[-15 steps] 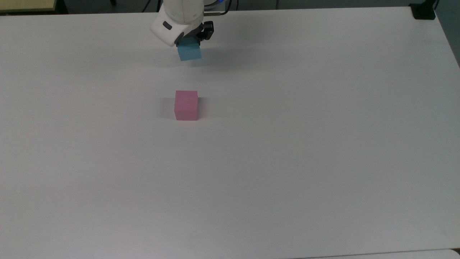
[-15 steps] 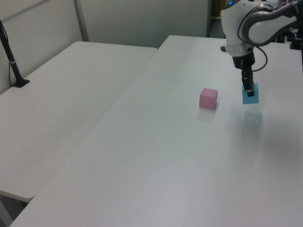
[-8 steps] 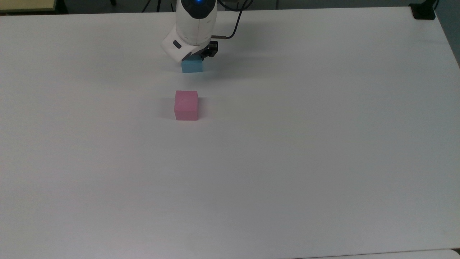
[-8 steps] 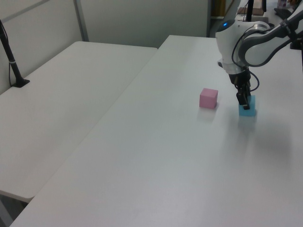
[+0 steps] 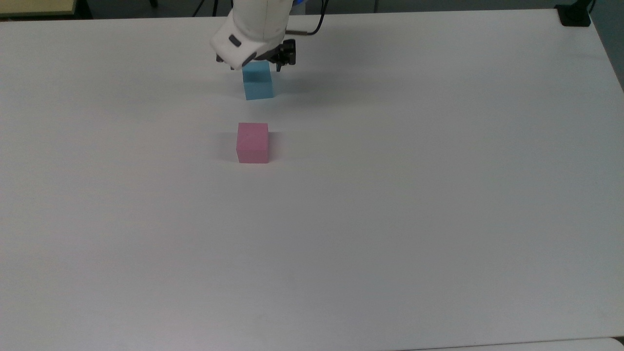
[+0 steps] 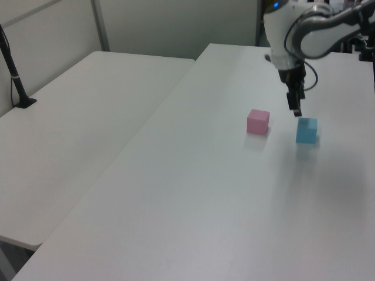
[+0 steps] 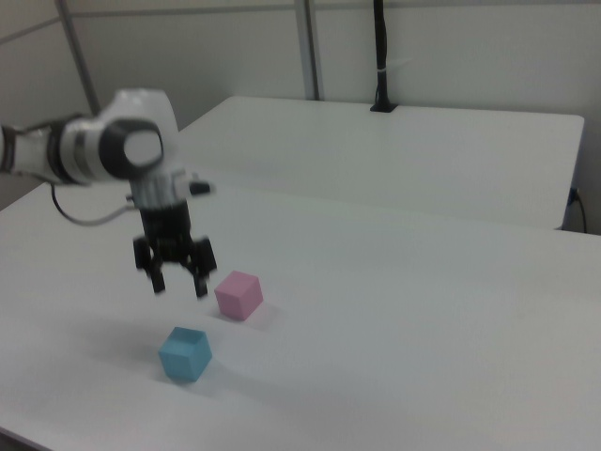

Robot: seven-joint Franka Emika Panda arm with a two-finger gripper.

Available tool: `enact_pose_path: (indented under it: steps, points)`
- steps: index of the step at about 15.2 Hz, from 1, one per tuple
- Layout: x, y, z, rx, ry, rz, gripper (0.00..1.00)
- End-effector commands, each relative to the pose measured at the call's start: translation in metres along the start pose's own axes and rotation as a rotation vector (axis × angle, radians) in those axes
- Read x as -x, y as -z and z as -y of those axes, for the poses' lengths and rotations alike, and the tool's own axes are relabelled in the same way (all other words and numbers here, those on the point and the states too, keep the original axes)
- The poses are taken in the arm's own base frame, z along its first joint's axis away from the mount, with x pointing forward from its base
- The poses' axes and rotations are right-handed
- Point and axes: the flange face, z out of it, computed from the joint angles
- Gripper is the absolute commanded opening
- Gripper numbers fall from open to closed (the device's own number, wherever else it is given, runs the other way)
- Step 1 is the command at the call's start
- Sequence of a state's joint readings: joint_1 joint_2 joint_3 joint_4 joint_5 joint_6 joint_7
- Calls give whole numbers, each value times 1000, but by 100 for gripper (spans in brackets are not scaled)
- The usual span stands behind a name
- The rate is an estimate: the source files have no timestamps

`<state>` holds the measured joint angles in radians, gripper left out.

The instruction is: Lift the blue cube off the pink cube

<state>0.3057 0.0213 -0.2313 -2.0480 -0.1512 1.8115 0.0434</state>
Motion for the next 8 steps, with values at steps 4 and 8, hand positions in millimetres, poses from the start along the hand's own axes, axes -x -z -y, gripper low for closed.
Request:
enact_pose_path:
  steps: [4,8]
  points:
    - [9,158,-14,-81,-27,-166,100]
    - [13,176,-34,-100,-58,-202,100]
